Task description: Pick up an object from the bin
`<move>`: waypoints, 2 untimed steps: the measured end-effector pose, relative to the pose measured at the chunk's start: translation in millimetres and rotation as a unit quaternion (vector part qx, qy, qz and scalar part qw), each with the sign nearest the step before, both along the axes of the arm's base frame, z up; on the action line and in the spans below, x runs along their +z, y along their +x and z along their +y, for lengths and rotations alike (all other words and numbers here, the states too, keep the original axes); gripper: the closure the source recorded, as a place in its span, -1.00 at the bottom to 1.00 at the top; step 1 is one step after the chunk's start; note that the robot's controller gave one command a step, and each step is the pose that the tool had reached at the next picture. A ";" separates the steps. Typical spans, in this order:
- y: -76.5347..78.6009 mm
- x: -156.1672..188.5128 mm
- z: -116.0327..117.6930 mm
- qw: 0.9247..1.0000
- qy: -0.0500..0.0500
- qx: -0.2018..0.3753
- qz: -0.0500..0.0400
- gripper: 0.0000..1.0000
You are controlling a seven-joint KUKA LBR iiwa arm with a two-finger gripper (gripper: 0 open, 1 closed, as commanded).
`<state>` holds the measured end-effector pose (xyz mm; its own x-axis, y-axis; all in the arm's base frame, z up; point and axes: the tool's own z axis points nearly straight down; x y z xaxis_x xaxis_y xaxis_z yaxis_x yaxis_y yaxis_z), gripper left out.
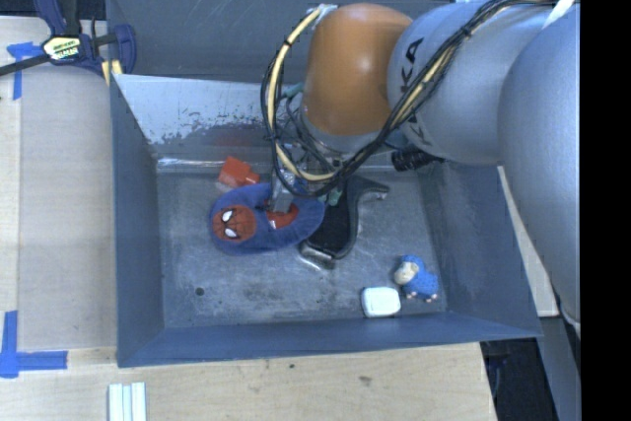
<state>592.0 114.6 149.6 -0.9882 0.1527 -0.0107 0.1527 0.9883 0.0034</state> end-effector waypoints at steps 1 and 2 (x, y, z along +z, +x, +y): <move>-22.3 148.0 5.7 1.000 0.000 0.006 -0.001 1.00; -43.1 148.4 15.9 0.990 -0.001 0.138 0.005 1.00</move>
Offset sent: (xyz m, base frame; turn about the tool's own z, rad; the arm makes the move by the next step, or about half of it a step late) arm -0.0242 0.0058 0.1422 -0.0096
